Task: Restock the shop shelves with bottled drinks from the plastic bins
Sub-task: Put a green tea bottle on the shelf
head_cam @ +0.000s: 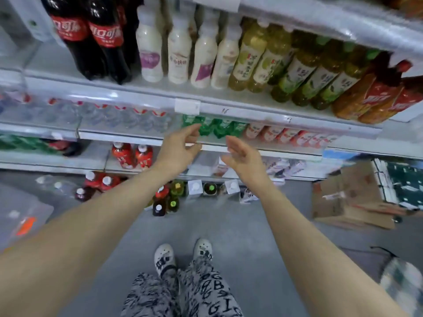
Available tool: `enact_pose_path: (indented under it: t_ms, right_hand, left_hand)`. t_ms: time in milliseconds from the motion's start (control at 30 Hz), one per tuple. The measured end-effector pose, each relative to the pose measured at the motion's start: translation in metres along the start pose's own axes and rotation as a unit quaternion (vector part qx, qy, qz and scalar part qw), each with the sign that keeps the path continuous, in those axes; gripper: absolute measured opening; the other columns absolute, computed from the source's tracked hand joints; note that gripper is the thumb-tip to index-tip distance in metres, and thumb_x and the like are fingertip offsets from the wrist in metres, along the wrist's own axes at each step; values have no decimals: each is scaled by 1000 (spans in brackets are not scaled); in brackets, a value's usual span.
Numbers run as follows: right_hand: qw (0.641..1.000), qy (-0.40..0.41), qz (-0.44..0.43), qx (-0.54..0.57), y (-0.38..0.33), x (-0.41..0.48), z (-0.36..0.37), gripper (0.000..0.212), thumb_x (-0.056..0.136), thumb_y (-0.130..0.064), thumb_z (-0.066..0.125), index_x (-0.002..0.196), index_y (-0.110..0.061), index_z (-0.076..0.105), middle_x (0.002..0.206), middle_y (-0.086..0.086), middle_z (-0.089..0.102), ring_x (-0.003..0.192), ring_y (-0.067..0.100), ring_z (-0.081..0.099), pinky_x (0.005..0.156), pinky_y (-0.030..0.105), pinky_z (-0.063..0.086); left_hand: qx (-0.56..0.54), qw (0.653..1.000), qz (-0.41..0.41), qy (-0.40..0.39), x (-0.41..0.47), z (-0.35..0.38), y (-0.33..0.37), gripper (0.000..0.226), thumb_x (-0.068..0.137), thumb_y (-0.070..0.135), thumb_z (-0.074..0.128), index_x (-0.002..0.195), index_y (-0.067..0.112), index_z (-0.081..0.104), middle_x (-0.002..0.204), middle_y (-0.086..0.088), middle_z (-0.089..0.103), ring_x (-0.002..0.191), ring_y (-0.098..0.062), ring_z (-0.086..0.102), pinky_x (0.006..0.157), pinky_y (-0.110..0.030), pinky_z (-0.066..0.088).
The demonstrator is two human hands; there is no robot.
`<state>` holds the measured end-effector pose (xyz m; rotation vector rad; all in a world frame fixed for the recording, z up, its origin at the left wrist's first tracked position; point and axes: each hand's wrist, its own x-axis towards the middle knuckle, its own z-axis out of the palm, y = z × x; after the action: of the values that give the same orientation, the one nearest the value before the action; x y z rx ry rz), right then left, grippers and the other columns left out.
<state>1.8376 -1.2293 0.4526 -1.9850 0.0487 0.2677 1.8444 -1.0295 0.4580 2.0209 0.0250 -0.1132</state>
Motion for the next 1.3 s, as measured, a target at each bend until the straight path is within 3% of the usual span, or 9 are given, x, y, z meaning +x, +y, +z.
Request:
enact_pose_path:
  t_ms: [167, 333, 467, 567, 700, 767, 900, 1033, 1300]
  right_hand:
    - [998, -35, 51, 10, 57, -7, 36, 56, 90, 2, 70, 141, -15, 52, 143, 1, 56, 132, 22, 54, 105, 27, 48]
    - [994, -46, 102, 9, 123, -9, 73, 58, 89, 7, 68, 135, -27, 55, 134, -6, 58, 124, 13, 57, 93, 10, 48]
    - [984, -86, 155, 11, 181, -4, 101, 58, 90, 13, 63, 139, -16, 51, 137, -4, 51, 126, 17, 52, 78, 4, 47]
    - [976, -109, 187, 5, 230, 5, 122, 60, 89, 13, 63, 143, -6, 48, 134, -4, 50, 121, 15, 53, 83, 11, 52]
    - [962, -165, 216, -41, 294, 21, 153, 60, 91, -1, 69, 144, -22, 51, 140, 3, 56, 102, -6, 64, 102, 40, 53]
    - [959, -176, 214, -67, 325, 31, 170, 58, 92, -4, 68, 142, -29, 53, 140, 7, 59, 108, 8, 66, 102, 42, 53]
    - [948, -208, 215, -111, 391, 52, 203, 56, 98, -6, 56, 144, -36, 50, 147, -6, 52, 117, 4, 57, 107, 35, 49]
    - [941, -224, 205, -148, 446, 74, 235, 56, 100, 2, 46, 145, -31, 49, 144, 3, 55, 112, 6, 58, 87, 9, 44]
    - [930, -258, 179, -193, 529, 131, 296, 64, 99, 2, 44, 155, -27, 36, 153, 4, 46, 136, 19, 47, 94, 13, 35]
  left_hand:
    - [-20, 997, -73, 0, -23, 21, -63, 49, 90, 1, 64, 137, 12, 55, 120, -9, 64, 104, -18, 62, 101, -34, 48]
    - [10, 992, -123, -7, -40, 49, -137, 52, 88, 4, 68, 138, 13, 55, 117, 1, 63, 107, -12, 61, 93, -13, 38]
    - [-18, 983, -182, -13, -54, 78, -199, 52, 89, 0, 66, 138, 13, 54, 123, -6, 64, 111, -17, 61, 98, -23, 43]
    - [-38, 973, -229, -3, -63, 102, -245, 50, 90, 1, 65, 137, 13, 54, 119, -5, 63, 110, -15, 60, 95, -21, 43]
    - [-63, 951, -303, -3, -74, 137, -315, 50, 91, 2, 63, 138, 15, 53, 120, -4, 62, 112, -17, 59, 94, -23, 43]
    - [-83, 940, -331, -8, -80, 156, -348, 49, 93, 4, 62, 139, 19, 52, 122, 1, 58, 115, -16, 58, 91, -20, 41]
    - [-91, 925, -368, -11, -81, 196, -412, 52, 94, 6, 61, 142, 19, 47, 126, 4, 54, 118, -16, 55, 95, -25, 47]
    - [-97, 911, -401, -9, -77, 233, -470, 61, 92, 5, 63, 147, 20, 41, 134, 1, 53, 124, -19, 54, 104, -39, 48]
    - [-90, 900, -425, -35, -56, 290, -562, 82, 94, 13, 64, 157, 17, 12, 153, -6, 39, 136, -23, 45, 107, -44, 44]
